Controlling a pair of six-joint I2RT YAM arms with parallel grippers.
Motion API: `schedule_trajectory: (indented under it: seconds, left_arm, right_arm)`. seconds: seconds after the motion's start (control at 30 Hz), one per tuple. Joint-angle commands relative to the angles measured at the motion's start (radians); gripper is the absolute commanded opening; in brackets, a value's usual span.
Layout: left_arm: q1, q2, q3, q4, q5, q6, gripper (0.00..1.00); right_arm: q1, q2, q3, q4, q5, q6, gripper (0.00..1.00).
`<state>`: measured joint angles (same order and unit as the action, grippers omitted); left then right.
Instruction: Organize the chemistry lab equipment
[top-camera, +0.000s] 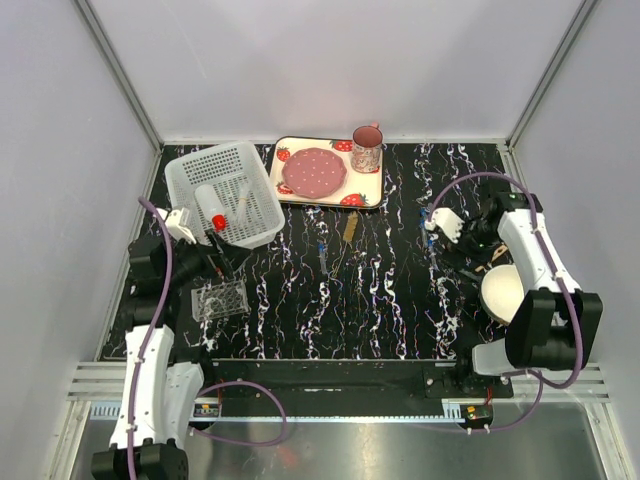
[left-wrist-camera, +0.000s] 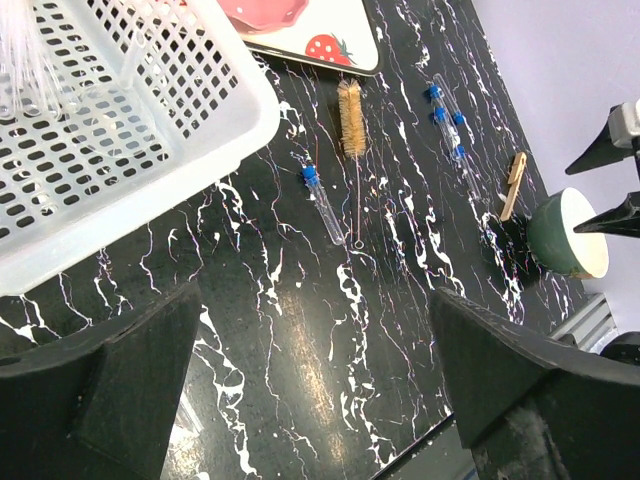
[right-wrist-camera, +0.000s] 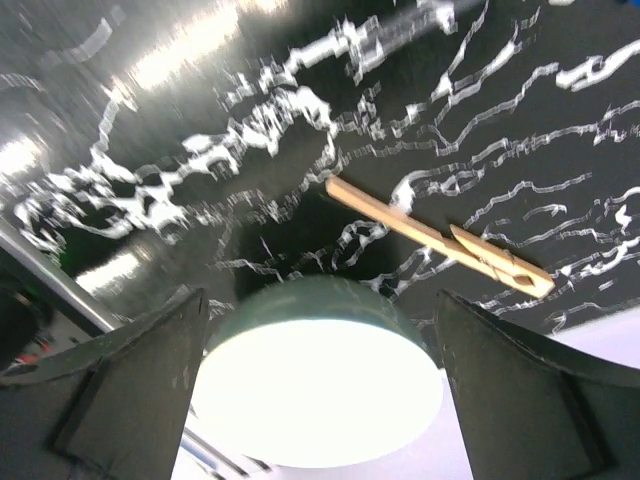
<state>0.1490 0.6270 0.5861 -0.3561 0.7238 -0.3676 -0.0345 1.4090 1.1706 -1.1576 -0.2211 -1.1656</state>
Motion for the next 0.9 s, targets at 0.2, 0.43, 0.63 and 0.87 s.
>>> schedule_trajectory:
  seconds: [0.2, 0.43, 0.63, 0.87]
  left_arm:
    - [-0.009, 0.022, -0.005, 0.059, 0.029, -0.008, 0.99]
    - [-0.011, 0.02, -0.003, 0.055, 0.025, -0.01, 0.99]
    - [-0.011, 0.03, -0.002, 0.043, 0.025, -0.008, 0.99]
    - [-0.015, 0.03, -0.002, 0.037, 0.019, -0.008, 0.99]
  right_arm:
    - [-0.073, 0.215, 0.069, 0.032, 0.02, -0.251, 0.92]
    - [-0.068, 0.205, -0.026, 0.079, 0.048, -0.373, 0.86]
    - [-0.047, 0.225, -0.155, 0.186, 0.121, -0.465, 0.79]
    - [-0.047, 0.188, -0.27, 0.421, 0.164, -0.608, 0.75]
